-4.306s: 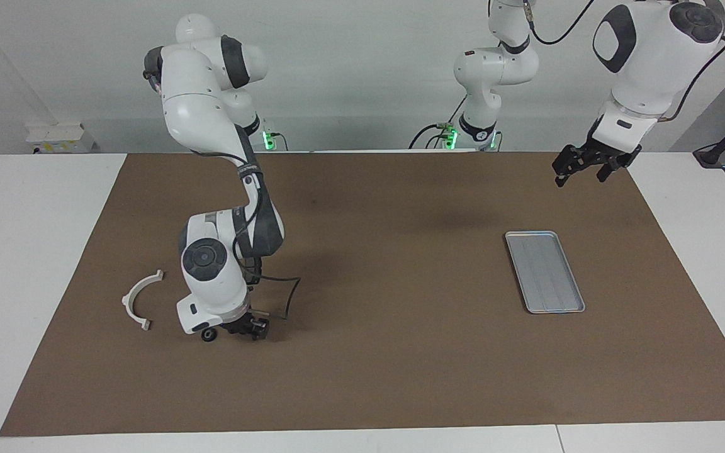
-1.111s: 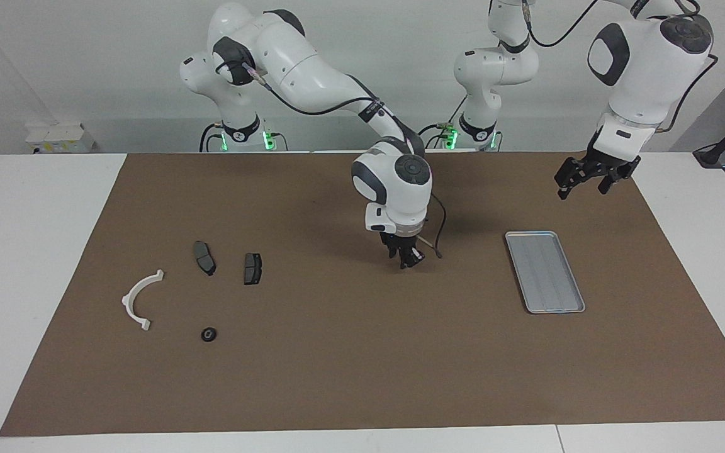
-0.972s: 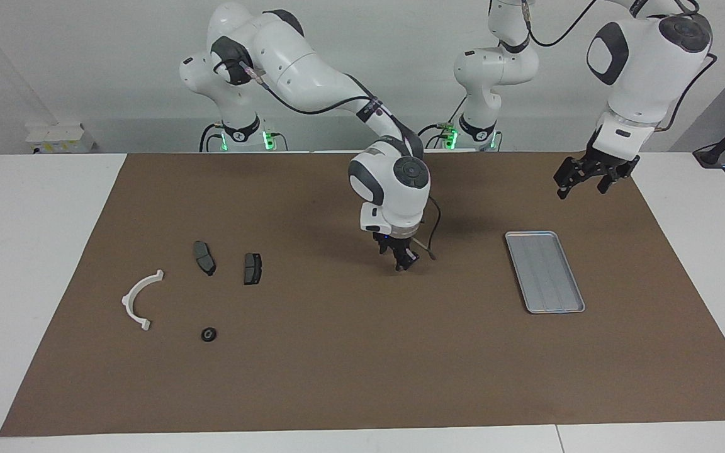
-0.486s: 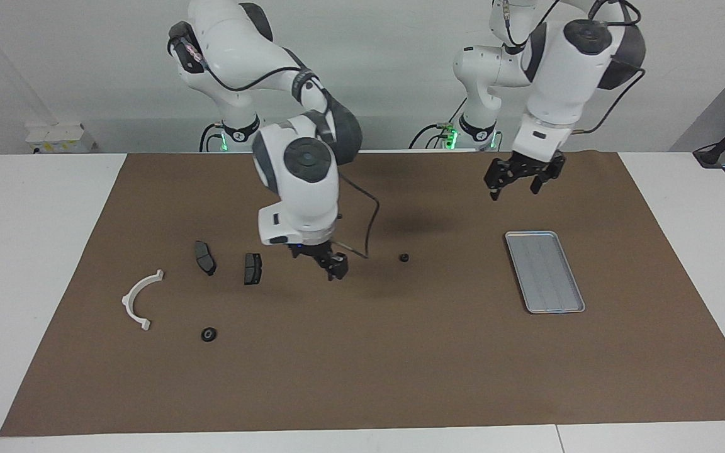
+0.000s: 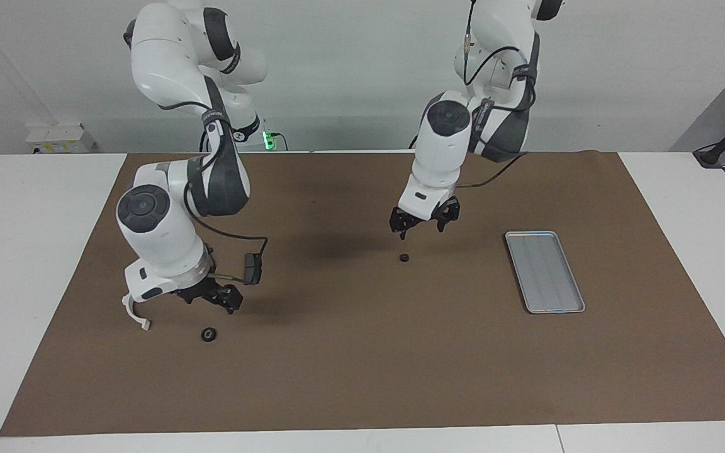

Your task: Pick bearing gear from pile to tray

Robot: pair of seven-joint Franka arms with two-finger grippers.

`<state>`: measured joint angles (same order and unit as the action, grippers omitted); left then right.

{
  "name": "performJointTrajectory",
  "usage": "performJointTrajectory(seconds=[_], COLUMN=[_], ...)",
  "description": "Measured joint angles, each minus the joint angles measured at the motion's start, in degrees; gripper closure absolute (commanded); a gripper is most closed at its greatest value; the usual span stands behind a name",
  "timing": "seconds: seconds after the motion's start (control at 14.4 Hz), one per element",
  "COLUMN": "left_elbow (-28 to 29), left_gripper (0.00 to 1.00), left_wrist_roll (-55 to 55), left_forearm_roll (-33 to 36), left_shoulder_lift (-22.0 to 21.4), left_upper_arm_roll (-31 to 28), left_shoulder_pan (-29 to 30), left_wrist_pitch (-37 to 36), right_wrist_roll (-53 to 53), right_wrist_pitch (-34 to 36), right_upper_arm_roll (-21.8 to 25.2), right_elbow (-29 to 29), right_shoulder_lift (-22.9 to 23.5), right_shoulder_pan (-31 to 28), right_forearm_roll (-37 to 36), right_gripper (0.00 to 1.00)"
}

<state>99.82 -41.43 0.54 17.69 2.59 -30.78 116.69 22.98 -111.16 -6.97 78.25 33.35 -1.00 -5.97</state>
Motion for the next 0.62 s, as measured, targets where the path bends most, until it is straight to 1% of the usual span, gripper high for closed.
performJointTrajectory(seconds=[0.14,0.21,0.42,0.62], left_elbow=[-1.0,-1.01,-0.95,0.71], left_gripper=[0.01,0.01,0.01,0.01], left_wrist_roll=[-1.35,-1.4,-1.42,-1.58], left_forearm_roll=[0.0,0.0,-0.01,-0.04], left_shoulder_lift=[4.92,6.05,6.34,5.91], left_upper_arm_roll=[-0.07,-0.28,-0.74,-0.72], left_shoulder_pan=[-0.54,-0.47,-0.36,-0.38], left_wrist_pitch=[4.4,5.18,5.12,5.11], right_wrist_roll=[-0.11,-0.11,-0.11,-0.11], right_wrist_pitch=[-3.31,-4.09,-6.25,-9.12], right_upper_arm_roll=[0.01,0.03,0.05,0.04], right_elbow=[2.46,2.92,3.25,3.43], right_shoulder_lift=[0.84,1.28,2.64,4.21], right_shoulder_pan=[-1.04,-1.39,-2.06,-2.27], right_forearm_roll=[-0.02,-0.04,-0.87,-1.0], right_gripper=[0.0,0.0,0.0,0.0])
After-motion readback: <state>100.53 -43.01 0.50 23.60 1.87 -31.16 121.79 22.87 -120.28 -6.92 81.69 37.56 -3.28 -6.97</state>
